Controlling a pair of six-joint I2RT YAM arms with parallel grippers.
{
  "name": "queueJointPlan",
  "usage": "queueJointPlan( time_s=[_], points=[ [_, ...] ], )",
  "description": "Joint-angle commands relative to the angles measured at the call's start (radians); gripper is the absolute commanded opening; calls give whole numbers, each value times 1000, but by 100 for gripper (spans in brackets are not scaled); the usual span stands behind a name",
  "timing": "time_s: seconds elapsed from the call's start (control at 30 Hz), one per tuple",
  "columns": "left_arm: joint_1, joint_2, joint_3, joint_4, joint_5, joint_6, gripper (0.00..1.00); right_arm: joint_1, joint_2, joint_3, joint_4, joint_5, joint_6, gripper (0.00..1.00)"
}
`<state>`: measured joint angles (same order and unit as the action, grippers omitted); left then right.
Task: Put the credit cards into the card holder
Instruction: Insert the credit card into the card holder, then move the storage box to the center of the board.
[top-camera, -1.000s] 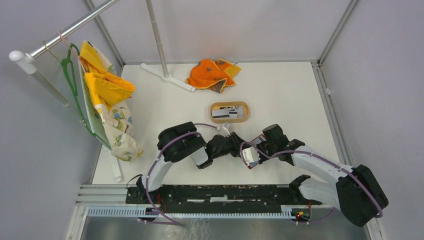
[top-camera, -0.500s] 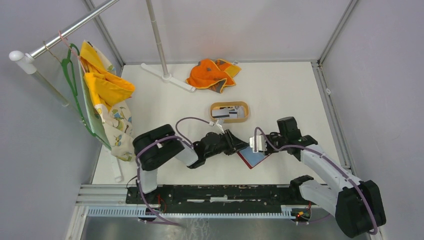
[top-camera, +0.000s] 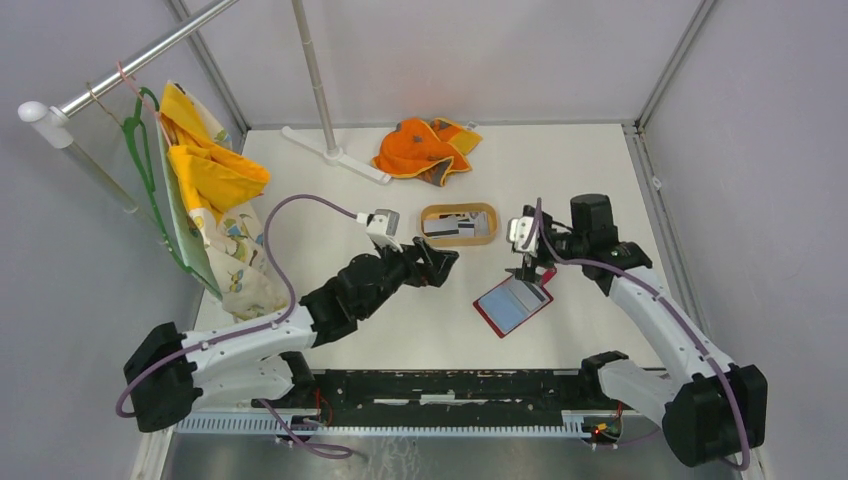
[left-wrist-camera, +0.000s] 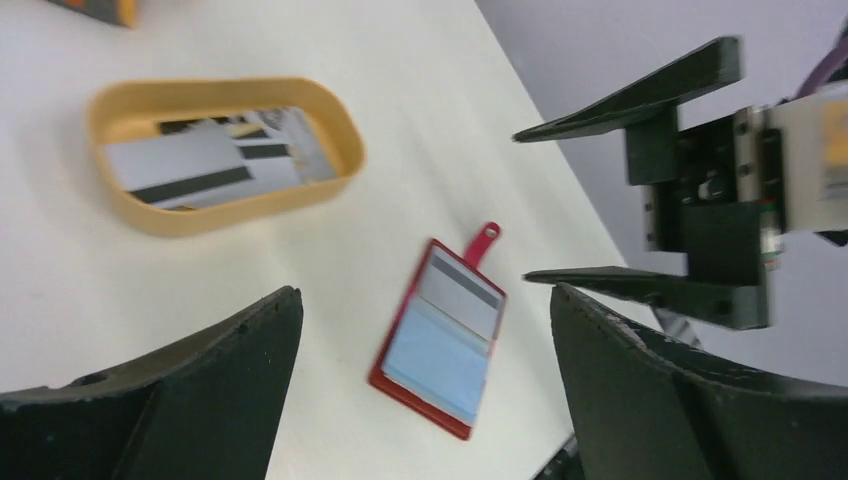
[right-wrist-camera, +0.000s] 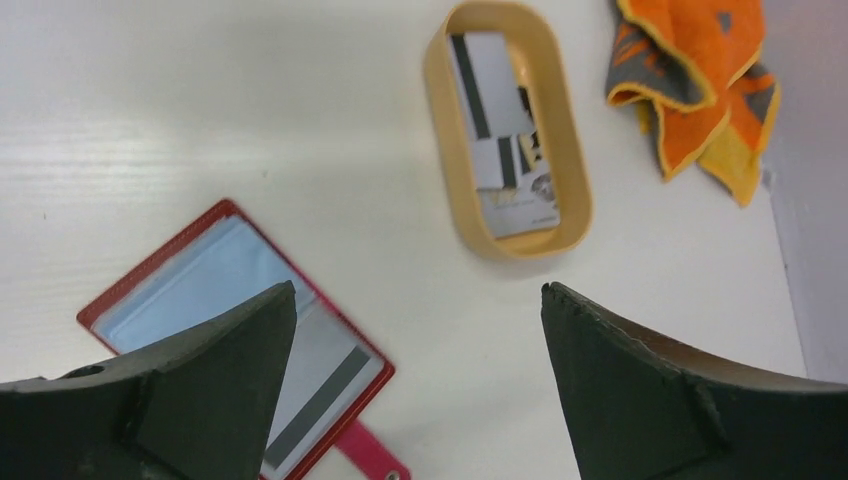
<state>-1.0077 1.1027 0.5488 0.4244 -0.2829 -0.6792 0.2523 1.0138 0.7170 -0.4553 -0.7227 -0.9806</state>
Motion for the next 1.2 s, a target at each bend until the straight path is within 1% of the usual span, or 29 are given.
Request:
queueJointPlan(
  time_s=[0.0, 0.07, 0.1, 0.13, 0.23, 0.4, 0.5, 0.63, 0.77, 0.87, 0.97, 1.1, 1.17],
  points=[
    [0, -113, 30, -278, -275, 159, 100, -4, 111, 159, 61, -216, 148, 98],
    [3, -137, 30, -323, -299, 156, 100, -5, 201, 220, 61, -327, 187, 98],
    [4, -147, 27, -341, -300, 151, 100, -3, 251, 248, 55, -350, 196, 98],
    [3, -154, 24, -363, -297, 144, 100, 10, 293, 286, 38, -339, 186, 98],
    [4, -176, 2, -390, -287, 115, 100, 69, 422, 388, -68, -194, 15, 98],
    [5, -213, -54, -420, -306, 79, 100, 148, 633, 550, -225, -63, -195, 98],
    [4, -236, -71, -467, -330, 73, 100, 177, 737, 626, -222, 7, -195, 98],
    [4, -264, -84, -510, -367, 69, 100, 206, 840, 703, -186, 104, -142, 98],
    [5, -298, -101, -524, -381, 73, 100, 214, 924, 763, -207, 153, -126, 91],
    [3, -321, -118, -523, -386, 72, 100, 215, 957, 766, -197, 185, -117, 88],
    [3, -330, -125, -524, -390, 73, 100, 218, 976, 761, -199, 200, -113, 82],
    [3, -331, -127, -523, -392, 73, 100, 232, 979, 731, -202, 205, -112, 72],
    [3, -331, -129, -519, -389, 70, 100, 242, 970, 712, -206, 207, -112, 65]
  ],
)
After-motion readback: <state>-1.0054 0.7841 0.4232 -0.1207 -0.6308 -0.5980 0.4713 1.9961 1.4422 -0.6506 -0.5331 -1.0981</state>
